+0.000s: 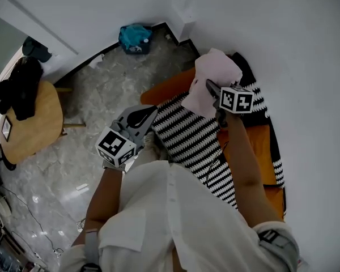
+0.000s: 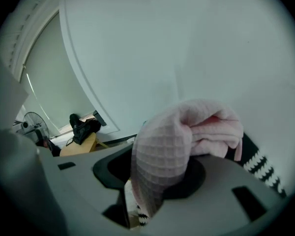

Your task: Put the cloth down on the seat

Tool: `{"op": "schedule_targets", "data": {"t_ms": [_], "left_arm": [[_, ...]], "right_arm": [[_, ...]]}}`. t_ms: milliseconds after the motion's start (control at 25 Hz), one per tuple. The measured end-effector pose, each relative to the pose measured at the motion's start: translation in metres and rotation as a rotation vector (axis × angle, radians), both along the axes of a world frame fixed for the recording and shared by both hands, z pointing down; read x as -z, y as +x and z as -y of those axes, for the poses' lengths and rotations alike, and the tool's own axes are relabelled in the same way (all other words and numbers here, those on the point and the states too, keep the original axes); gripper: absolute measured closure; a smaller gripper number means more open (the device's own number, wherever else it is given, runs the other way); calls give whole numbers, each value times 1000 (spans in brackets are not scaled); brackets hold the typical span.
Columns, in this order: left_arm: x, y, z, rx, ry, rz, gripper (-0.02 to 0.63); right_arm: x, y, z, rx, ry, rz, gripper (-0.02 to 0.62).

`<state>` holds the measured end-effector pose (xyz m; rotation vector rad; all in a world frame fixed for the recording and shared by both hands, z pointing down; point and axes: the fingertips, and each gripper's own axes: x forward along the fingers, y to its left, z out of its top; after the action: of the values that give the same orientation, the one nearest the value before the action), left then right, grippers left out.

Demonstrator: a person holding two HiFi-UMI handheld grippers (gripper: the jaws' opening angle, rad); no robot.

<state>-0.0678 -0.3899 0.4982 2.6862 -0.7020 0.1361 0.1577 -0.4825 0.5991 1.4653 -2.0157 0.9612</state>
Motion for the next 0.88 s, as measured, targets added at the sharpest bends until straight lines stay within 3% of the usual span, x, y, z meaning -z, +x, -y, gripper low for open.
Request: {"op": "schedule_targets", "data": {"t_ms": [320, 440, 600, 880], "left_arm": [[-17, -45, 9, 101, -42, 15, 591], [-24, -56, 10, 120, -61, 19, 591], [-35, -64, 9, 124, -82, 28, 591], [-52, -67, 7, 111, -123, 39, 591]], "right_arm": [[-45, -159, 0, 247, -105, 195, 428], [-63, -197, -6, 349, -150, 244, 426], [-99, -208, -14, 486, -205, 221, 426], [-162, -175, -16, 688, -283, 83, 425]]}}
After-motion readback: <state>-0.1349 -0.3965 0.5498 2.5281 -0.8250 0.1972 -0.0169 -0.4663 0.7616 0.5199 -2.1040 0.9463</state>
